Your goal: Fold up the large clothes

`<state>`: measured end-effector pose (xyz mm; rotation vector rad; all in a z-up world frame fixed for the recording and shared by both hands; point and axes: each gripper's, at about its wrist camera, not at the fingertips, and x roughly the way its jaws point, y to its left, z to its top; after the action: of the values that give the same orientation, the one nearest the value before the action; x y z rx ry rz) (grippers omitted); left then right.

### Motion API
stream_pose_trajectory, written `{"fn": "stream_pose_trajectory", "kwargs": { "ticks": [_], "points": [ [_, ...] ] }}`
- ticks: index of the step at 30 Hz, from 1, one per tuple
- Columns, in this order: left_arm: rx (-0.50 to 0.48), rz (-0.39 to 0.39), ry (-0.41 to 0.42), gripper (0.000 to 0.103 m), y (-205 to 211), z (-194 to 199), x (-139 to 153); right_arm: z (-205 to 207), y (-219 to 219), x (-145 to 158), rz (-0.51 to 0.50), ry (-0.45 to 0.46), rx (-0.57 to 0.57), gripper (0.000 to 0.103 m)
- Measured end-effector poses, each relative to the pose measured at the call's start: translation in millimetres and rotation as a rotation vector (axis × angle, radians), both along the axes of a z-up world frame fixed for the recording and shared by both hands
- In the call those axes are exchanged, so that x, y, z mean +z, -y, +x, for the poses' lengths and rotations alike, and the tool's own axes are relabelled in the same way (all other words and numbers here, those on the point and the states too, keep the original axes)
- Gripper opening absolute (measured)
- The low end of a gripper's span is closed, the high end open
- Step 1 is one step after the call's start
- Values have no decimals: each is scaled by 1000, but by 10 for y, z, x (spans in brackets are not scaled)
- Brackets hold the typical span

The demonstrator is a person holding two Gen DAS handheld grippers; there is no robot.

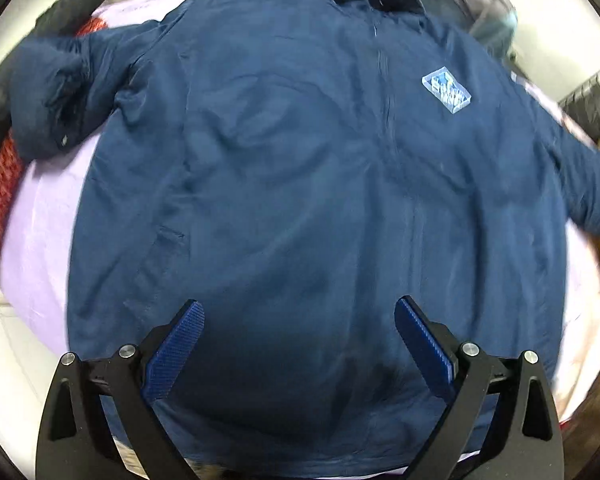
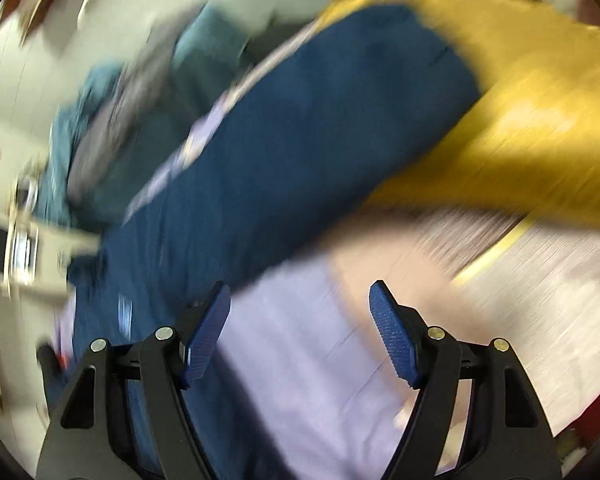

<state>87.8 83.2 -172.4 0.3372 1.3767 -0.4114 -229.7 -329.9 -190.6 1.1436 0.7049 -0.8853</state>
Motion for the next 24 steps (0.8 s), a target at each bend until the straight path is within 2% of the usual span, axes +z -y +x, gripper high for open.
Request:
{"fn": "stream_pose_trajectory", "kwargs": {
  "ticks": [4,6,7,10,13,15,16,17,24],
  "points": [
    [70,20,-8,94,-122,55,10,-348,326,38,-18,43,-93,72],
    [97,23,-10,94,-159,73,21,-434,441,-27,-5,60,-115,68],
    [102,24,-4,94,-155,68,27,-438,458,-52,2,73,-120,62],
    [80,48,23,94,-87,31,46,-395,514,-123,37,114,-117,49],
    [43,63,41,95,-103,-30,148,-239,535,-139,42,134,-91,47],
    [18,73,55,95,-74,-103,205,-150,537,-170,35,128,-87,35],
    [11,76,58,95,-74,-118,220,-126,547,-179,36,125,-88,23],
    [6,80,60,96,-57,-142,222,-129,535,-181,34,128,-91,16],
    [54,113,50,96,-258,-224,275,-182,554,-152,5,126,-69,12]
  ]
}}
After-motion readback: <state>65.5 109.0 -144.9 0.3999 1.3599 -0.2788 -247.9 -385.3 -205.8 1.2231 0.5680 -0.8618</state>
